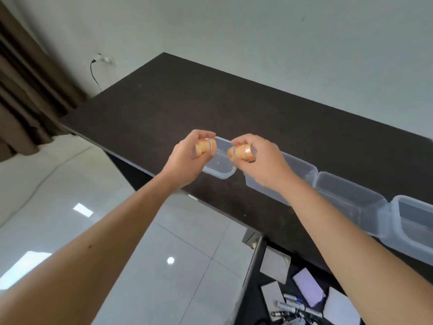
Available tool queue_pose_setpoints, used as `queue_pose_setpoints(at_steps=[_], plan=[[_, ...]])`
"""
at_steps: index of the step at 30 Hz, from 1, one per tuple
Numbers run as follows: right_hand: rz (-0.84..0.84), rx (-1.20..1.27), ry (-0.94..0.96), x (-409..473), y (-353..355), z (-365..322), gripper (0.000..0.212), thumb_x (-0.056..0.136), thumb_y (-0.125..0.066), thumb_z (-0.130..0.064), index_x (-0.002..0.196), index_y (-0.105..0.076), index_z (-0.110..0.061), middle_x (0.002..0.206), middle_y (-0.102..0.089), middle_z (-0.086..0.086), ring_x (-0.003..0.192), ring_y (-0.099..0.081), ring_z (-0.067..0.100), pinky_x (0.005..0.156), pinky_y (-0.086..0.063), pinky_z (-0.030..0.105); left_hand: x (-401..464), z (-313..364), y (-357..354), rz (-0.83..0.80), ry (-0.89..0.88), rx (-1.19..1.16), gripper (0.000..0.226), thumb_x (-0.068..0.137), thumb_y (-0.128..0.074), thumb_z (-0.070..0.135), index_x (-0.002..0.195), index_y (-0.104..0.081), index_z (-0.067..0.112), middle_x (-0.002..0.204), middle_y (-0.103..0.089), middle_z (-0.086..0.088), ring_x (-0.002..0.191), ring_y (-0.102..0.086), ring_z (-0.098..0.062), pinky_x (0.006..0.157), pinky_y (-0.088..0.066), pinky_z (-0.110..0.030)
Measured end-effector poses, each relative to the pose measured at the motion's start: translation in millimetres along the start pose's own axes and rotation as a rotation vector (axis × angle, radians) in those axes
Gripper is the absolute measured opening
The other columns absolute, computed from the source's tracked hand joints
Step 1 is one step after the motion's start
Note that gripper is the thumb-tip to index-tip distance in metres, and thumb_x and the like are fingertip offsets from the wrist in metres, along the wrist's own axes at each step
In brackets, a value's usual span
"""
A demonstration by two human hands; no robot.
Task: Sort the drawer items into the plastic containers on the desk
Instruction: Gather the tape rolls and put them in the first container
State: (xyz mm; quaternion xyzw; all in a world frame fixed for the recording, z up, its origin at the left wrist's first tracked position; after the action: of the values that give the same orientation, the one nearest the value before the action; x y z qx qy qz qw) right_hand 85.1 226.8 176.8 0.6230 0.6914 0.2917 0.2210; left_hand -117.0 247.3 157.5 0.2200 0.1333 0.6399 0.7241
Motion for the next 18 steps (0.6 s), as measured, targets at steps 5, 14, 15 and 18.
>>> queue_pose_setpoints(at_steps=[5, 14, 15, 18], plan=[[-0.064, -0.074, 0.008, 60, -22, 20, 0.046, 0.09, -0.078, -0.013, 0.132, -0.066, -0.026, 0.125, -0.068, -0.003, 0.107, -0.062, 0.013, 0.087, -0.052, 0.029, 40, -24, -17, 0.013, 0.017, 0.008, 0.035, 0.097, -0.073, 0.018, 0.129, -0.063, 0.027, 0.11, -0.066, 0.016, 0.096, -0.065, -0.001, 0.075, -0.048, -0.007], [-0.121, -0.023, 0.043, 85, -41, 32, 0.049, 0.084, -0.089, -0.028, 0.128, -0.067, -0.027, 0.126, -0.067, -0.005, 0.11, -0.067, 0.011, 0.092, -0.059, 0.028, 59, -45, -28, 0.013, -0.003, 0.018, 0.047, 0.085, -0.086, 0.017, 0.126, -0.065, 0.029, 0.129, -0.064, 0.01, 0.122, -0.063, -0.015, 0.106, -0.052, -0.027], [-0.123, -0.009, 0.044, 83, -40, 33, 0.049, 0.085, -0.089, -0.027, 0.128, -0.067, -0.027, 0.128, -0.067, -0.005, 0.111, -0.067, 0.01, 0.093, -0.059, 0.027, 58, -45, -30, 0.01, 0.01, 0.011, 0.048, 0.086, -0.086, 0.018, 0.126, -0.064, 0.031, 0.128, -0.065, 0.01, 0.121, -0.064, -0.014, 0.105, -0.054, -0.029], [-0.119, 0.055, 0.042, 75, -38, 32, 0.045, 0.086, -0.089, -0.023, 0.126, -0.068, -0.025, 0.128, -0.067, -0.005, 0.106, -0.068, 0.003, 0.089, -0.054, 0.009, 52, -42, -32, 0.009, -0.005, 0.014, 0.046, 0.088, -0.084, 0.018, 0.126, -0.062, 0.034, 0.128, -0.066, 0.013, 0.121, -0.064, -0.011, 0.107, -0.055, -0.032]])
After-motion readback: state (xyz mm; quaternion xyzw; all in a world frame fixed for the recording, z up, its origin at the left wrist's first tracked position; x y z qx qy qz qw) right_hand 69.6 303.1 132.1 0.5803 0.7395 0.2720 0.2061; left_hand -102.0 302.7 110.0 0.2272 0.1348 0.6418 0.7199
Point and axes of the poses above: each hand's wrist, its own x-axis towards the middle knuckle, its own y-axis out of the back of the hand, z = x × y, the point moved 7 cm from there along x, towards the middle knuckle
